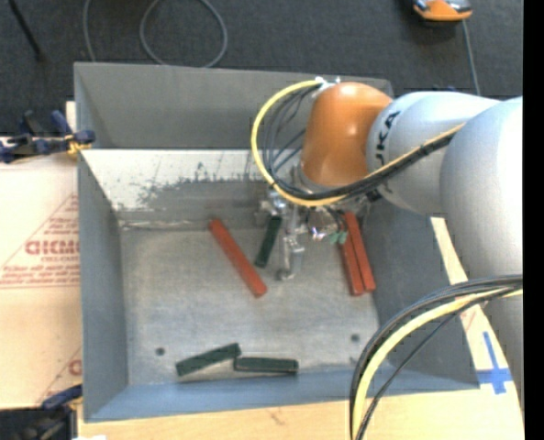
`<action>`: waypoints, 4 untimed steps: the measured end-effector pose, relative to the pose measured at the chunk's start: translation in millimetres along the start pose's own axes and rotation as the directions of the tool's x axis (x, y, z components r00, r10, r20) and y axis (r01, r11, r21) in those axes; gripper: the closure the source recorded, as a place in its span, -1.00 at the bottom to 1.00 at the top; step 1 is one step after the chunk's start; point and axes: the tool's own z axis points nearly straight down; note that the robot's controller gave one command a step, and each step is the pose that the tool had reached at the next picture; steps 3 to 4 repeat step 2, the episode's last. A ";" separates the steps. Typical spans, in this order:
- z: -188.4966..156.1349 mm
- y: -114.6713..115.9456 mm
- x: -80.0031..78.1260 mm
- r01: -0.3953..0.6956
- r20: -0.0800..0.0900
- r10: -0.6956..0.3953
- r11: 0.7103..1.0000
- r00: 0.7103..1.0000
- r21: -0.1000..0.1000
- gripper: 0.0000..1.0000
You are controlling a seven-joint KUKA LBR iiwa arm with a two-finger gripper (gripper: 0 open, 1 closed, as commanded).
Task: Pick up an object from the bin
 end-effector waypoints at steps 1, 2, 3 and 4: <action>-0.5 -0.4 -0.5 0.001 0.001 -0.001 1.000 1.000 0.001 1.00; -165.4 -12.6 4.2 0.010 0.010 -0.010 1.000 1.000 0.005 1.00; -165.4 -12.6 4.2 0.010 0.010 -0.010 1.000 1.000 0.005 1.00; -165.4 -12.6 4.2 0.010 0.010 -0.010 1.000 1.000 0.005 1.00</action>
Offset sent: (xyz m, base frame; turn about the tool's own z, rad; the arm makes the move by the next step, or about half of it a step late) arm 0.0000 0.0000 0.0000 0.0000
